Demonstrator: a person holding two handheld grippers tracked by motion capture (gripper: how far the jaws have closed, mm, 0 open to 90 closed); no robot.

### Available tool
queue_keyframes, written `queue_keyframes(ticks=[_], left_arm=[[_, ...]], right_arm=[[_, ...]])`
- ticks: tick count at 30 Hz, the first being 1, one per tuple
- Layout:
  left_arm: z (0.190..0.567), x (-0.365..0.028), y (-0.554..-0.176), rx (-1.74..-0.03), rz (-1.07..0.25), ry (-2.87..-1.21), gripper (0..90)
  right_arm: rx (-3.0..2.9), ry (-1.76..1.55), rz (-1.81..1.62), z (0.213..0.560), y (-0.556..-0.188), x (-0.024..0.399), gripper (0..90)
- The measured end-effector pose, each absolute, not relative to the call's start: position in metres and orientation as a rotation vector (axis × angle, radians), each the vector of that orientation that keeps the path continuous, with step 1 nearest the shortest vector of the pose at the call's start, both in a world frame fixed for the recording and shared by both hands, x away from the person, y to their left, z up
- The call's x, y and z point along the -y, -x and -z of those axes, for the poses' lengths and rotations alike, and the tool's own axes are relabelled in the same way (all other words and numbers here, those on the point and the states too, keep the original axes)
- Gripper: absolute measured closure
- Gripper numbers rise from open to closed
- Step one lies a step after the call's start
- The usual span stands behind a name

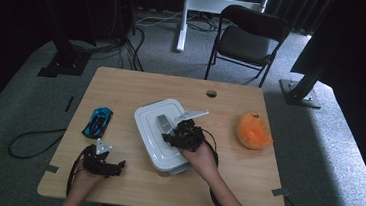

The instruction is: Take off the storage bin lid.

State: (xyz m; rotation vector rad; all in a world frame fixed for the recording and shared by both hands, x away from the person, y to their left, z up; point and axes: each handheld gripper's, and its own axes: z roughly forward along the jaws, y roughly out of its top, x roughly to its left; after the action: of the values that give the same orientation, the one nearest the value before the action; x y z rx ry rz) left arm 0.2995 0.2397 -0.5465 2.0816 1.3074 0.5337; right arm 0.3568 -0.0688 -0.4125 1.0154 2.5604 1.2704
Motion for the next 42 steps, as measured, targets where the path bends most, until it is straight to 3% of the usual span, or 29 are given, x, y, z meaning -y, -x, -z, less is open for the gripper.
queue_keyframes(ticks=[42], left_arm=[[0.547, -0.240, -0.300, -1.309, -0.534, -2.080, 1.1]], right_arm=[[-2.457, -0.977, -1.449, 0.361, -0.366, 0.092, 69.1]])
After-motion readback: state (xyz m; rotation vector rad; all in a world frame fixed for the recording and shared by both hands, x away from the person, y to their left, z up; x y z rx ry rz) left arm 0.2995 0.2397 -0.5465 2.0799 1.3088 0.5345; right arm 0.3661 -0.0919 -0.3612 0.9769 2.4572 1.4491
